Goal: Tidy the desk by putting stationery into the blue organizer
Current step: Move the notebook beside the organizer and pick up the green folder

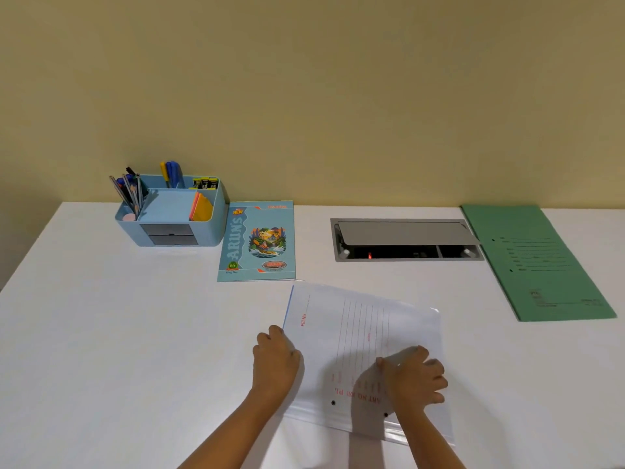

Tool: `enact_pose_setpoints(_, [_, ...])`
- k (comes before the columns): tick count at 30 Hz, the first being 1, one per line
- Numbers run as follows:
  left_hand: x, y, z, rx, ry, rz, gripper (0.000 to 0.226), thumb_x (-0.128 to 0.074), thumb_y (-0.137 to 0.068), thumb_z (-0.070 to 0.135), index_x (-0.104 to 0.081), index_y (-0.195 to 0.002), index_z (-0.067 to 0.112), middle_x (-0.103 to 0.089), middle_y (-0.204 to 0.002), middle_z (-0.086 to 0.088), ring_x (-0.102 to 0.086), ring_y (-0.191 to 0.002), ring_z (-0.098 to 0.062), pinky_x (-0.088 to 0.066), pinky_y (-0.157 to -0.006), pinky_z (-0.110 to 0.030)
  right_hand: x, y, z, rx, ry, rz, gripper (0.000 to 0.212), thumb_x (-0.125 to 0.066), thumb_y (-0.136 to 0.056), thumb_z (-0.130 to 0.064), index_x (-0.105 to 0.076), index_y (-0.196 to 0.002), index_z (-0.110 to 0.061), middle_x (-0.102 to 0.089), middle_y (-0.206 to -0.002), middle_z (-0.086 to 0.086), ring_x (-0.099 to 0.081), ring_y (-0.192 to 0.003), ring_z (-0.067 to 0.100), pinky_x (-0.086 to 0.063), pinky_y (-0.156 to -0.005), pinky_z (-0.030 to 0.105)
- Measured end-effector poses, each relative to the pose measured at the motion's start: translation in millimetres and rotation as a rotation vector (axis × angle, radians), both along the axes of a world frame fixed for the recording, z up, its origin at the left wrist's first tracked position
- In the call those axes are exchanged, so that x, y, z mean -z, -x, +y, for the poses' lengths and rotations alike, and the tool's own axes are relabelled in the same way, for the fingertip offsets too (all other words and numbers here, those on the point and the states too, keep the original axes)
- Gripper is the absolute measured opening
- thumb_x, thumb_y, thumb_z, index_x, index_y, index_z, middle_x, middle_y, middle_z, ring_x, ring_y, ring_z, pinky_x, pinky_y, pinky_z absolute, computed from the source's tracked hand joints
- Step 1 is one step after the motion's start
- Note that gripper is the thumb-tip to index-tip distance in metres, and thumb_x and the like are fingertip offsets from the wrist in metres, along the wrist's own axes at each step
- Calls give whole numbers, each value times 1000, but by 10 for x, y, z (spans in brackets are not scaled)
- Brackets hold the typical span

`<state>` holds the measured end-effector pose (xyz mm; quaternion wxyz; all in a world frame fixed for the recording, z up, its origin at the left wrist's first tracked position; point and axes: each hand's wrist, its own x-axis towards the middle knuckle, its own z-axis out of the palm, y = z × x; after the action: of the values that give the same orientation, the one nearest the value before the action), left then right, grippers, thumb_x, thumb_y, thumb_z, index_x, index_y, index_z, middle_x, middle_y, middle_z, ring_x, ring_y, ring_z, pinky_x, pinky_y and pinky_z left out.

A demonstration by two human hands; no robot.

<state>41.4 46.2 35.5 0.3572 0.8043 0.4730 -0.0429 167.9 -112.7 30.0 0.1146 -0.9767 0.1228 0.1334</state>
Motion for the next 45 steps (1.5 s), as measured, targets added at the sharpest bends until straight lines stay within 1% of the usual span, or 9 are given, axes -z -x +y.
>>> enact_pose_setpoints(8, [16, 17, 93, -404, 411, -177, 69, -79, -74, 32, -47, -124, -2, -59, -109, -14, -57, -99, -29, -43, -80, -30, -24, -47, -160, -66, -9, 0, 75, -75, -70, -50, -39, -124, -14, -42, -127, 18, -43, -116, 35, -43, -97, 47])
enact_pose_setpoints(10, [54, 37, 145, -440, 493, -201, 60, -81, -72, 32, -58, -112, -6, -65, -107, -22, -61, -92, -32, -47, -76, -34, -23, -54, -215, -81, -15, -4, 74, -75, -70, -52, -40, -124, -15, -42, -126, 16, -44, -115, 34, -43, -96, 47])
enact_pose_setpoints(13, [49, 67, 184, -399, 476, -203, 22, -79, -75, 24, -65, -80, 8, -64, -76, -6, -55, -72, -23, -40, -65, -25, 8, -62, -300, -98, -48, -9, 76, -75, -69, -53, -42, -125, -16, -41, -128, 15, -43, -118, 34, -42, -97, 48])
enact_pose_setpoints(18, [18, 57, 191, -405, 561, -359, 25, -67, -86, 12, -56, -64, 13, -42, -45, 5, -33, -46, -14, -29, -50, -21, 61, -113, -398, -100, -190, -45, 75, -79, -67, -48, -46, -127, -17, -43, -133, 16, -42, -122, 35, -41, -99, 50])
enact_pose_setpoints(25, [-541, -207, 236, -416, 151, -596, 7, -67, -84, 13, -62, -87, 16, -66, -87, -2, -57, -82, -21, -38, -65, -23, -140, -275, -434, -315, -569, -381, 73, -84, -69, -23, -45, -129, -15, -41, -135, 12, -42, -121, 30, -40, -101, 46])
enact_pose_setpoints(32, [-1350, -370, 442, -313, -64, -939, 15, -60, -83, 6, -56, -82, 20, -63, -73, 8, -55, -65, 9, -38, -56, -4, -850, -581, -125, -536, -806, -566, 86, -78, -76, -24, -24, -142, -34, -24, -147, -12, -27, -134, 4, -31, -106, 23])
enact_pose_setpoints(36, [-1637, -348, 535, -222, -124, -1078, 15, -57, -85, 1, -57, -85, 16, -60, -76, 10, -56, -71, 1, -43, -67, -12, -1167, -617, -12, -622, -889, -675, 82, -78, -76, -28, -30, -142, -25, -32, -147, -6, -29, -134, -2, -27, -107, 5])
enact_pose_setpoints(41, [-1882, -342, 606, -92, -283, -1149, 19, -60, -82, -1, -59, -83, 17, -62, -78, 21, -59, -78, 5, -43, -72, -7, -1388, -559, 116, -672, -892, -614, 30, -67, -86, -29, -54, -111, -39, -58, -101, -24, -56, -93, 1, -47, -78, 12])
enact_pose_setpoints(45, [-1970, -333, 678, -16, -486, -1149, 17, -67, -86, 14, -59, -94, 25, -63, -92, 24, -59, -92, 6, -42, -80, -8, -1373, -470, 180, -550, -1045, -570, 36, -66, -87, -18, -59, -84, -52, -66, -83, -30, -59, -73, 4, -46, -61, 19])
